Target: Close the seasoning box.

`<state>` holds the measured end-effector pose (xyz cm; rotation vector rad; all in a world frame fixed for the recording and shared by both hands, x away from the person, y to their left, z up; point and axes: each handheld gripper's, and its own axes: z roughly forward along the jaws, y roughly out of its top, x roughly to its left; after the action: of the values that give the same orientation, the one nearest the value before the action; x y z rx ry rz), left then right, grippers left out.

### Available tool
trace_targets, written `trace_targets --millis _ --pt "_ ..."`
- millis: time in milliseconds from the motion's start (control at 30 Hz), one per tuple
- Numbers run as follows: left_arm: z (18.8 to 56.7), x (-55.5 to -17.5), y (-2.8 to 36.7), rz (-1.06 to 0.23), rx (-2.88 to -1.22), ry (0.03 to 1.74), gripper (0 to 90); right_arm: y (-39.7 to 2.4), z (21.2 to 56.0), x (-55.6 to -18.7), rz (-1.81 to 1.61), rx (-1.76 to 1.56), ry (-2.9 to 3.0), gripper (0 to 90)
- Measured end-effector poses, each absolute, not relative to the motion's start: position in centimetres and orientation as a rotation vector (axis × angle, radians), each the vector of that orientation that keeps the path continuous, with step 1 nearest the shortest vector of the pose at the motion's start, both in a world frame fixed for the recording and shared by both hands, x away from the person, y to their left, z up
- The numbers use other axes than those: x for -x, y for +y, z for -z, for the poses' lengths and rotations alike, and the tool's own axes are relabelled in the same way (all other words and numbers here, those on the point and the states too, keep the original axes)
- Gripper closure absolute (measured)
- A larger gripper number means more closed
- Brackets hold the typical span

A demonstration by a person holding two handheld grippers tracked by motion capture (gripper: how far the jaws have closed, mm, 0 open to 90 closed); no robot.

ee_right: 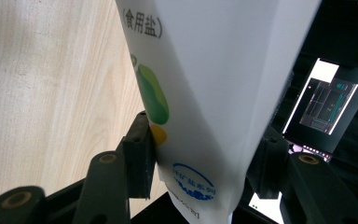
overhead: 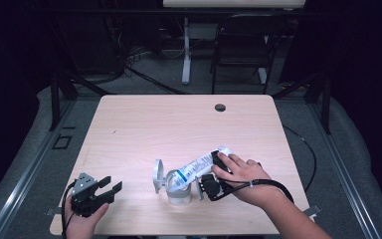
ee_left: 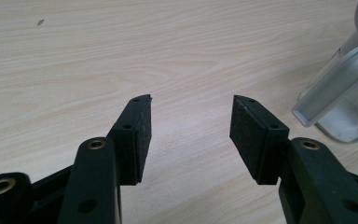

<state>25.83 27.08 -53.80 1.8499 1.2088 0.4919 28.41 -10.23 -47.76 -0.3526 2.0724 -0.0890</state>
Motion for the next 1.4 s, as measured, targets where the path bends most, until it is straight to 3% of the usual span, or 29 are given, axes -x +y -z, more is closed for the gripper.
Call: trace_targets --millis 1400 --pt "53.75 -25.81 27.15 -0.501 -1.841 1.211 48.9 -10.17 47.72 -28.30 0.117 0.378 2.057 51.3"
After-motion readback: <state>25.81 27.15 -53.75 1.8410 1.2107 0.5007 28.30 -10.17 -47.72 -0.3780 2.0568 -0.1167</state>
